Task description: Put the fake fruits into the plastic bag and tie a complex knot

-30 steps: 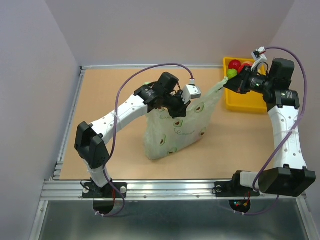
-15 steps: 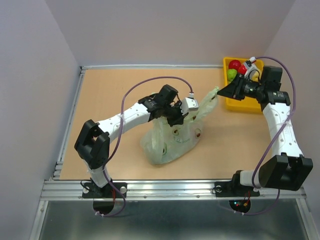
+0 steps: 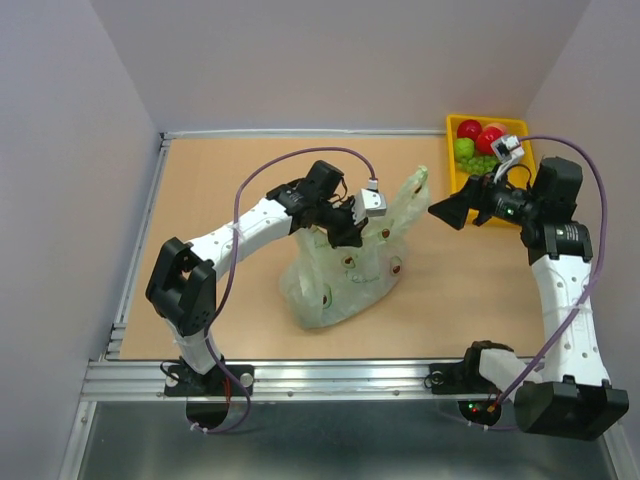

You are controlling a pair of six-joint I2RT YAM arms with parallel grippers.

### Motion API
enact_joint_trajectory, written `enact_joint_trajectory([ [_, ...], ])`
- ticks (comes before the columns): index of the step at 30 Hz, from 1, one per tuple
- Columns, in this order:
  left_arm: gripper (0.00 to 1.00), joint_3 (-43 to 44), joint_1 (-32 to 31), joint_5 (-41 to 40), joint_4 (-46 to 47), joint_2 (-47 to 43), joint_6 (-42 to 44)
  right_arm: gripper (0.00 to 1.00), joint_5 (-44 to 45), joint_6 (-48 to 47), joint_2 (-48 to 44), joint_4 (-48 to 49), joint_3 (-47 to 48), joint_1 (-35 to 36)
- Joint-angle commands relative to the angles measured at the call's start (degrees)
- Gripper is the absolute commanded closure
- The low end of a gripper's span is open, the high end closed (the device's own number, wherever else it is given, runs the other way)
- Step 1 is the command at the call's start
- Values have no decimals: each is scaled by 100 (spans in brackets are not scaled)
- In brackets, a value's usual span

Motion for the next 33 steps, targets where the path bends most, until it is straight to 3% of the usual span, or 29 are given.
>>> enact_joint_trajectory([
  [1,100,165,8,384,-99,-318,156,0,-128,-533,46,251,-575,-30],
  [6,100,200,16,384,-55,-257,77,0,11,1403,-41,2258,-1603,-12],
  [12,100,191,16,375,6,-204,42,0,609,2866,-578,3678,-2578,444],
  [18,100,332,8,375,24,-90,-2,0,1479,3307,-447,4039,-2826,1270],
  [25,100,385,8,367,50,-19,7,0,2262,4063,-43,4418,-2809,1596],
  [33,100,481,-54,331,50,77,24,1,3105,4371,362,4190,-2589,1992],
])
